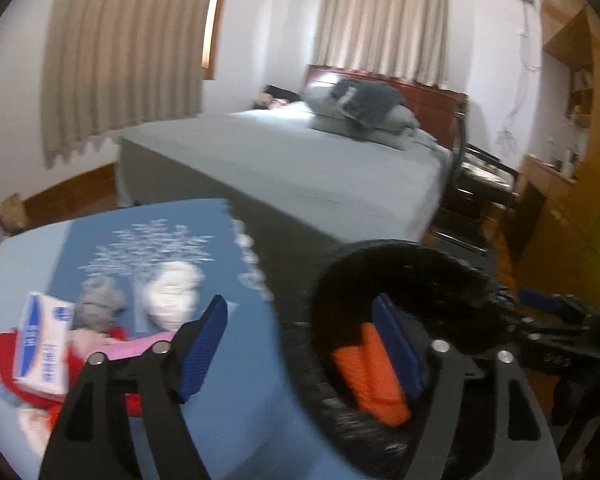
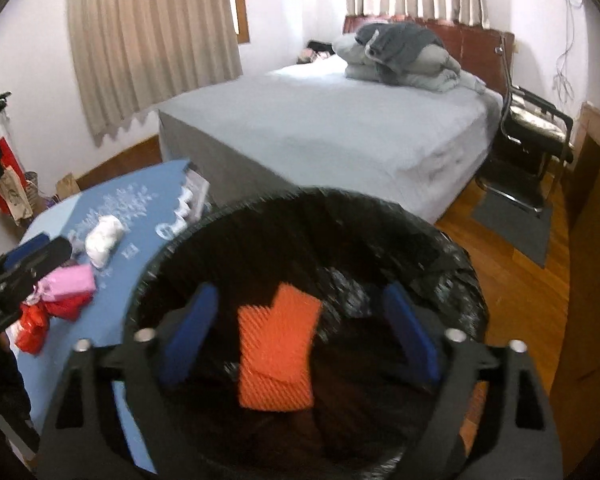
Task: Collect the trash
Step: 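Carry both orange mesh sleeves over the black bin and open both tools, then grasp the white tissue wad with the left tool while the right grasps red bag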
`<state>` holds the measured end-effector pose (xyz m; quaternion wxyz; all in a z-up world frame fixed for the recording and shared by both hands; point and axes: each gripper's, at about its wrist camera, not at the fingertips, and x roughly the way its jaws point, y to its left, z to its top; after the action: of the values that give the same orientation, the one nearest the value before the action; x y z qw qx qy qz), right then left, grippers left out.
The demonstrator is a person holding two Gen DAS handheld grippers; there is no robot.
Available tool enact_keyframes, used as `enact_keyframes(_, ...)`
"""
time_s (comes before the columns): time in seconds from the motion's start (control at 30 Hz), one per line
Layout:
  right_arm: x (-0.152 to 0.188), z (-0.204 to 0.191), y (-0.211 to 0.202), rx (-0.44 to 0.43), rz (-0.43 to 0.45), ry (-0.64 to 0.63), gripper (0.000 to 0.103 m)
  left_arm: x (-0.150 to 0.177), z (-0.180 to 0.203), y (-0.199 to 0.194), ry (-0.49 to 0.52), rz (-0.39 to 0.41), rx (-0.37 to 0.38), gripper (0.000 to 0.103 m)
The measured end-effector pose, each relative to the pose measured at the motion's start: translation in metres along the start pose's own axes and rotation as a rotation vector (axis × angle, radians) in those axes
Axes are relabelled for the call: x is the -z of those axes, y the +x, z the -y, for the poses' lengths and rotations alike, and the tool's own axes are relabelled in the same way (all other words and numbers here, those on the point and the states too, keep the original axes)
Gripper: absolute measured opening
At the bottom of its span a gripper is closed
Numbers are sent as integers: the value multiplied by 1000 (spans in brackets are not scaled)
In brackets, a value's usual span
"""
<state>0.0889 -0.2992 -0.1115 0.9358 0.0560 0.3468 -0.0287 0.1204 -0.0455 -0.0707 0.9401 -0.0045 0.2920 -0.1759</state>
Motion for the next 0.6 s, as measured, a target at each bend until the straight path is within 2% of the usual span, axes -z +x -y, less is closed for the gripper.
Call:
enact_keyframes(0.1,-8,-20,2,-48,26,-17,91,1,-28,-14,-15,24,-95,77)
enact_keyframes(0.3,-21,-79,10,-172,48,-60,91,16,-86,-45,-59,46,-280,78)
enact_keyframes(0.47,-16,-128,13,-261,54,-103,91,42,-128,-69,-110,15,-378,78)
enact_keyframes(0.6,-9,-159,16,-310,48,-119,91,63,-148,-77,-141,-22,-421,78)
